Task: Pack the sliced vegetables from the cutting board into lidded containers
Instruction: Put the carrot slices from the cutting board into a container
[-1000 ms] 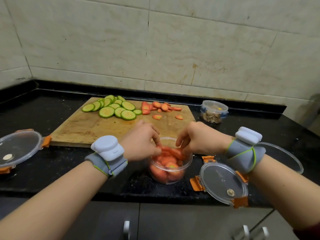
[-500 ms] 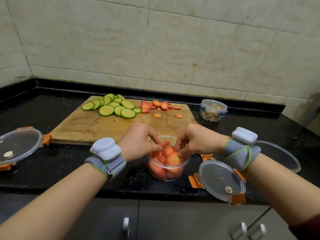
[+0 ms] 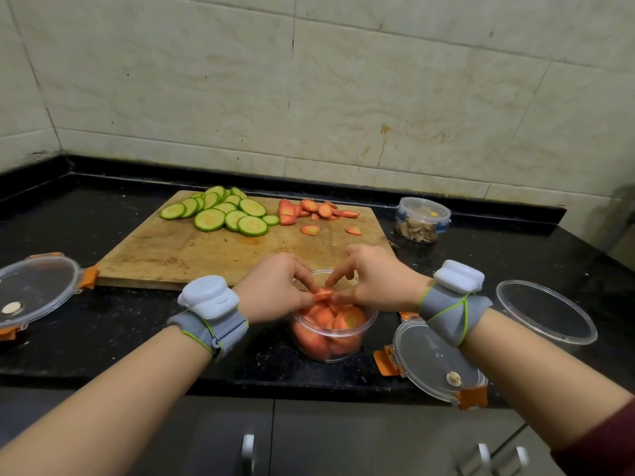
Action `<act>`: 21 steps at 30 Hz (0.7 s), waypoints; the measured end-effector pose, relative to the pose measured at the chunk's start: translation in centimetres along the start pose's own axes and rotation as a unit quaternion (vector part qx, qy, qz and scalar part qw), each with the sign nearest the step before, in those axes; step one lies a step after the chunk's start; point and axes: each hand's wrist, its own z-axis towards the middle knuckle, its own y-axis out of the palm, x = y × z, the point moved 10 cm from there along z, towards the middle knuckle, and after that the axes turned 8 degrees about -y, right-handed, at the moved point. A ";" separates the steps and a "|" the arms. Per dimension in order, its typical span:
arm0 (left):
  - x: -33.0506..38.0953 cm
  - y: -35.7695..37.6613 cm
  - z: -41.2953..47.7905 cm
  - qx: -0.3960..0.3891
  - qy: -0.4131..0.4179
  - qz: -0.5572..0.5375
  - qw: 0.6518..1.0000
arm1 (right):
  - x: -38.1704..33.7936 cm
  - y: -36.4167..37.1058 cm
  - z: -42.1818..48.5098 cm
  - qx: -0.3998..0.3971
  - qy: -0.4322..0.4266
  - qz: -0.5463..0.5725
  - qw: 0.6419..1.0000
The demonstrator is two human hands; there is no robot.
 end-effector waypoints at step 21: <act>-0.9 -0.2 2.7 0.032 -0.004 -0.029 0.999 | 2.9 1.2 1.4 -0.075 0.040 0.043 0.995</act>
